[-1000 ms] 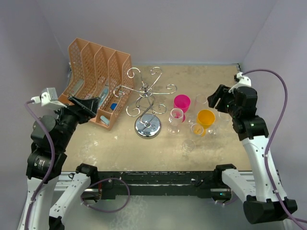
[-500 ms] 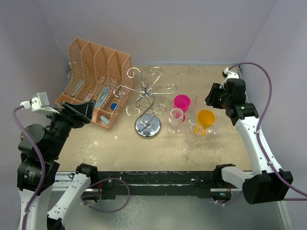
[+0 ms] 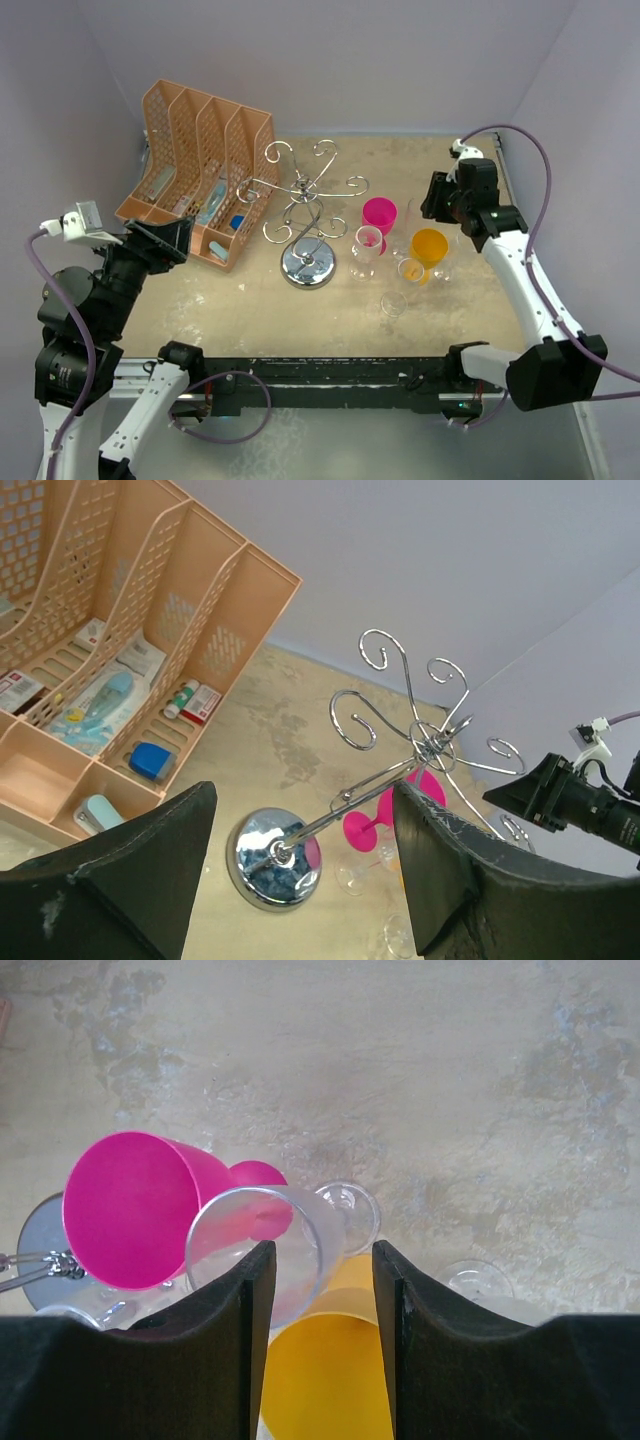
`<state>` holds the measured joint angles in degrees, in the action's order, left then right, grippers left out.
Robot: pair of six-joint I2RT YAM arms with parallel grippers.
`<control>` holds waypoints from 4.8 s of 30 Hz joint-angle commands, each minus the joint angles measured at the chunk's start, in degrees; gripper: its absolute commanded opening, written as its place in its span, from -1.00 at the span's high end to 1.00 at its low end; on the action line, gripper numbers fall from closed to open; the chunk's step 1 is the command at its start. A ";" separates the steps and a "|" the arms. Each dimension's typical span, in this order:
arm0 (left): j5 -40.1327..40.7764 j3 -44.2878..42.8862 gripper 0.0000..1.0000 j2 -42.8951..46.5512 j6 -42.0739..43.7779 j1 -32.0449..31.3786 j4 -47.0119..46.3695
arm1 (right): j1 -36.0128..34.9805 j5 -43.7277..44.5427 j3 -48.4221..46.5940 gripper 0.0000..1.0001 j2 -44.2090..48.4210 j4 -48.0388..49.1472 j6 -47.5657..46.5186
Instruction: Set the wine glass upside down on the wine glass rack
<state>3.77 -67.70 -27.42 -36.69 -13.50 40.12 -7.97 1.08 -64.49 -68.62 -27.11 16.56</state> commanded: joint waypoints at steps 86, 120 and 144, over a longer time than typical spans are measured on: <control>0.23 -10.34 -0.16 -48.09 -36.61 -31.09 -59.30 | -10.31 8.96 10.68 1.00 30.47 51.07 42.81; 25.31 -8.96 0.64 -54.21 -38.57 -39.94 -75.31 | -10.31 -5.95 15.14 1.00 30.12 49.23 50.31; 21.43 -24.57 1.00 -47.65 -10.13 -29.23 -46.10 | -10.31 -6.31 13.07 -0.06 29.16 39.41 41.03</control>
<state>26.20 -86.00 -78.70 -58.72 -45.43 -13.61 -18.28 -4.21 -49.17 -38.83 11.57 61.04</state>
